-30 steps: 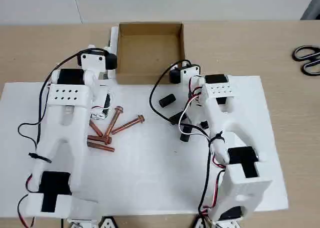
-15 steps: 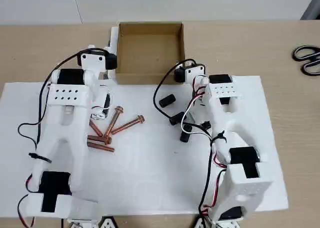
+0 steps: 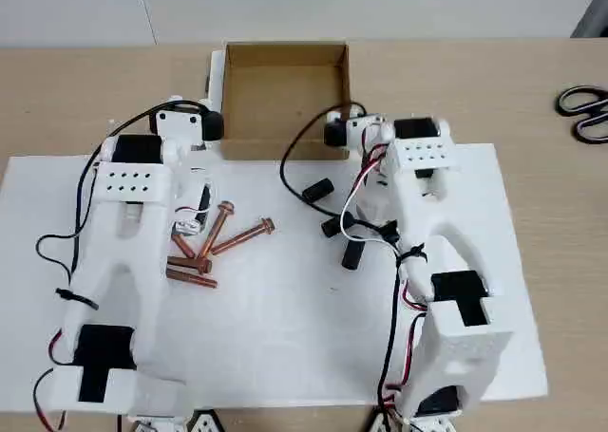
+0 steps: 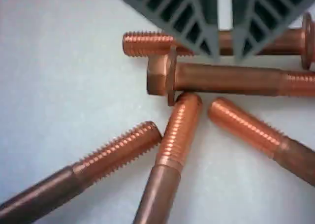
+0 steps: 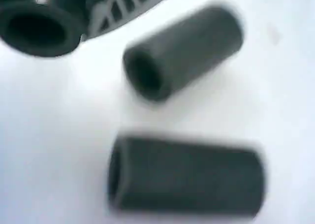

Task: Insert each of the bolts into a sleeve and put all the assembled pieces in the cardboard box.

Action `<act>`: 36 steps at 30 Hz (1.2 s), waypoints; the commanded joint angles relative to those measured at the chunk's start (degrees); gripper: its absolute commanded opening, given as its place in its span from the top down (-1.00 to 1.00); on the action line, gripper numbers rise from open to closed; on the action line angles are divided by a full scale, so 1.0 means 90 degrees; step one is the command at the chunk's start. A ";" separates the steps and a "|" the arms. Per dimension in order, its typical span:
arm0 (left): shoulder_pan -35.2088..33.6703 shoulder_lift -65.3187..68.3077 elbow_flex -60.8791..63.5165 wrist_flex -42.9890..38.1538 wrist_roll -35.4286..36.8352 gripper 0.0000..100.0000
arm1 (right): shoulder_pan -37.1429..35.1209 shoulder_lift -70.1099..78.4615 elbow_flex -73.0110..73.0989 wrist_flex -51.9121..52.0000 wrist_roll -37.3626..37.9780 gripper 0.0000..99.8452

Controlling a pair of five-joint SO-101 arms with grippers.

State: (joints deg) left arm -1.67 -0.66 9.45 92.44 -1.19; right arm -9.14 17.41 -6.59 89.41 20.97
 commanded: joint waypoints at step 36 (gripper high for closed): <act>0.0615 0.1328 -0.1783 0.0322 -0.0264 0.84 | 0.2418 -0.1402 -0.0029 0.1040 0.0010 0.99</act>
State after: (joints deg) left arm 4.31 11.03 -3.12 96.31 -3.82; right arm 12.22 8.09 -6.59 97.67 20.44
